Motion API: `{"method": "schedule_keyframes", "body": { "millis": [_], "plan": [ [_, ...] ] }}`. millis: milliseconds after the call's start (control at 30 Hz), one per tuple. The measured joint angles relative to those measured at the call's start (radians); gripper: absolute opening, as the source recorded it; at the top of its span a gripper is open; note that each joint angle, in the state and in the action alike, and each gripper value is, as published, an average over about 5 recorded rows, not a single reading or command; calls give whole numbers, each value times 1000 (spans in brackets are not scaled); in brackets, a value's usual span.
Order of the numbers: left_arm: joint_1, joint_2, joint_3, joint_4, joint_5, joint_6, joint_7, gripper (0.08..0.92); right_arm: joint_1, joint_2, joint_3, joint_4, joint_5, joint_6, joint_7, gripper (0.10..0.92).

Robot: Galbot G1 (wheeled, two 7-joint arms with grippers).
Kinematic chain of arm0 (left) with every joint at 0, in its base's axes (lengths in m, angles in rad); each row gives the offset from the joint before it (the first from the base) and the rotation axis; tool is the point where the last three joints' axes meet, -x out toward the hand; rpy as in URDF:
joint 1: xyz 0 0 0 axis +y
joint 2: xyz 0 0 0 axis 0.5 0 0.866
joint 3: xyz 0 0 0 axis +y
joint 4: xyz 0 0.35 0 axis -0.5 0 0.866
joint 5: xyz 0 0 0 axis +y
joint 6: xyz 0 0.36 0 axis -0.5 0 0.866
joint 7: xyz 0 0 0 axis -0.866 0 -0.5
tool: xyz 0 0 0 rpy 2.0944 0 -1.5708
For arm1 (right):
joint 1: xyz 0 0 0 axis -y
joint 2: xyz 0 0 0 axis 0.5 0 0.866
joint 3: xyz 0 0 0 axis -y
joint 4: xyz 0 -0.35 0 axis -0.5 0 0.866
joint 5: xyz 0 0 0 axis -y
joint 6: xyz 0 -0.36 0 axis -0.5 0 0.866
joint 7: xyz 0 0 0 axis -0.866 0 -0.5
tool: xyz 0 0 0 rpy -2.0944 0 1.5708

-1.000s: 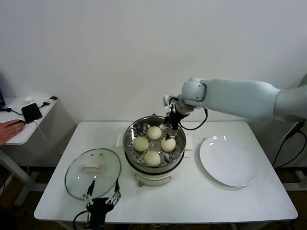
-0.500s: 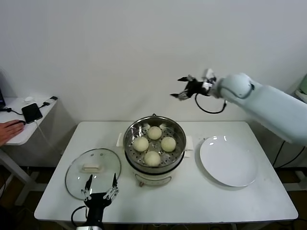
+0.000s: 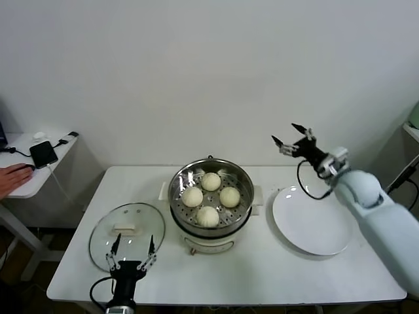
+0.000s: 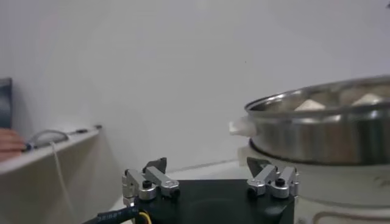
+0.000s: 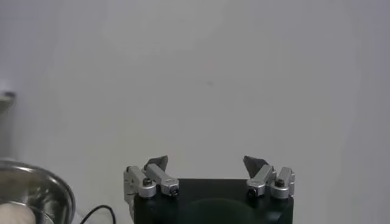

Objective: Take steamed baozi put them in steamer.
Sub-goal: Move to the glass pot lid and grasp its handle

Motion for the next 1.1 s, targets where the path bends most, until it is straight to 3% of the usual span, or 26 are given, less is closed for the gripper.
{"method": "schedule_keyframes", "body": {
  "millis": [367,633,1100],
  "plan": [
    [5,41,-30,60,204,-68,-122,823,-525,226,282,13,-70,237,8,823],
    [-16,75,-72,131,538,-57,-220,823,-683,318,351,26,-117,280,63,823],
    [-119,149,-96,284,943,122,-203,823,-772,351,391,82,-190,224,119,823]
  ]
}}
